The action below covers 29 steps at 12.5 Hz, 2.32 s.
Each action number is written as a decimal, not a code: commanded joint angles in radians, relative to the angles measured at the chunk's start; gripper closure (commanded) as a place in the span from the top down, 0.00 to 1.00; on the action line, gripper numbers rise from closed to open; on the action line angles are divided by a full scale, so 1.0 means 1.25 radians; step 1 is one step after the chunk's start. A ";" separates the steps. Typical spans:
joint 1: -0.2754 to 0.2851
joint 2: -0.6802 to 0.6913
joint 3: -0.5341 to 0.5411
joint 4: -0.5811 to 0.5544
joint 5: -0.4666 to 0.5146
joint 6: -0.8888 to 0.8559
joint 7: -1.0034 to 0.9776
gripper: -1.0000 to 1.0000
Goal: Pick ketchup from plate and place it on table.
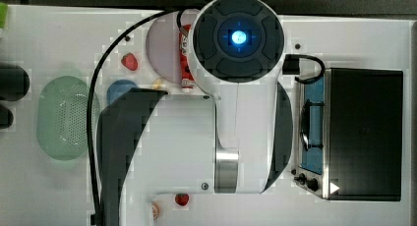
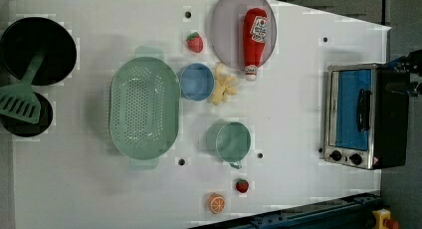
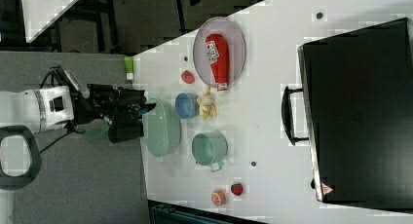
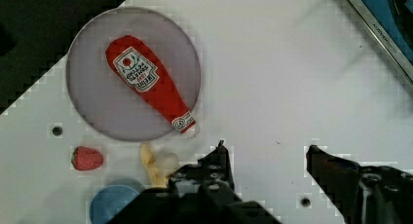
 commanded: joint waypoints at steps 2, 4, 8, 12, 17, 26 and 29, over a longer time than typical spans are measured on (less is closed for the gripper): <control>-0.085 -0.148 0.053 -0.045 0.032 -0.142 0.066 0.90; -0.083 -0.131 0.058 -0.045 0.032 -0.137 0.053 1.00; -0.082 -0.060 0.073 -0.045 0.032 -0.103 -0.012 1.00; -0.075 0.027 0.088 -0.044 0.032 -0.009 -0.081 1.00; -0.066 0.143 0.115 -0.038 0.032 0.082 -0.251 1.00; -0.045 0.376 0.117 0.005 0.000 0.318 -0.451 1.00; -0.032 0.459 0.116 0.074 -0.041 0.330 -0.451 1.00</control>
